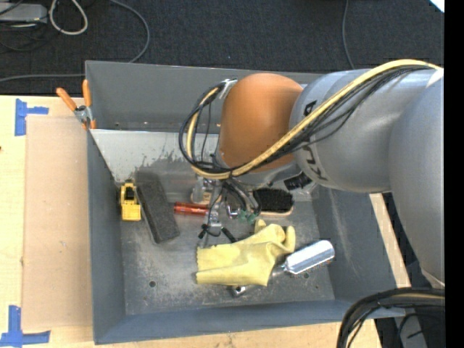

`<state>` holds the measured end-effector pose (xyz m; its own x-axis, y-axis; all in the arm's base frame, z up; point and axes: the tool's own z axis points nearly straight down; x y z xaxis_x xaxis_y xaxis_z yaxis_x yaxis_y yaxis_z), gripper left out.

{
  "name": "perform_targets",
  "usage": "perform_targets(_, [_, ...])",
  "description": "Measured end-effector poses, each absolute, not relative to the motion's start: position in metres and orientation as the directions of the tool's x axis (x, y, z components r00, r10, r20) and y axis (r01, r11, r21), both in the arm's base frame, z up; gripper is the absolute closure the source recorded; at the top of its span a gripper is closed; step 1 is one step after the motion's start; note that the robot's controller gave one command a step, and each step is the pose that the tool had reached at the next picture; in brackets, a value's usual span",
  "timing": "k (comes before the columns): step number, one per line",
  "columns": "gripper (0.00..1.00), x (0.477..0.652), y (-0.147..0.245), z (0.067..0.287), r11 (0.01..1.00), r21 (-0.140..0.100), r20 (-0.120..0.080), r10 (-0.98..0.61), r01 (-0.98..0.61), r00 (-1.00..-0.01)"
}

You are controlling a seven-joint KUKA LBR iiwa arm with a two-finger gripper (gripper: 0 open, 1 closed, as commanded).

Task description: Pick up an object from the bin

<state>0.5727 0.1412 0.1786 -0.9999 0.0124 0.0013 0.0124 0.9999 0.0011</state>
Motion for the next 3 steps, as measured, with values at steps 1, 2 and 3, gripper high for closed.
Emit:
perform_targets(1, [0.0,0.573,0.141,0.179,1.0,0.001,0.001,0.013,0.013,-1.0])
perform_targets(2, [0.0,0.504,0.114,0.135,0.98,0.001,0.007,-0.199,-0.199,-0.98])
perform_targets(3, [0.0,0.532,0.111,0.13,0.999,0.001,0.001,-0.037,-0.037,-0.999])
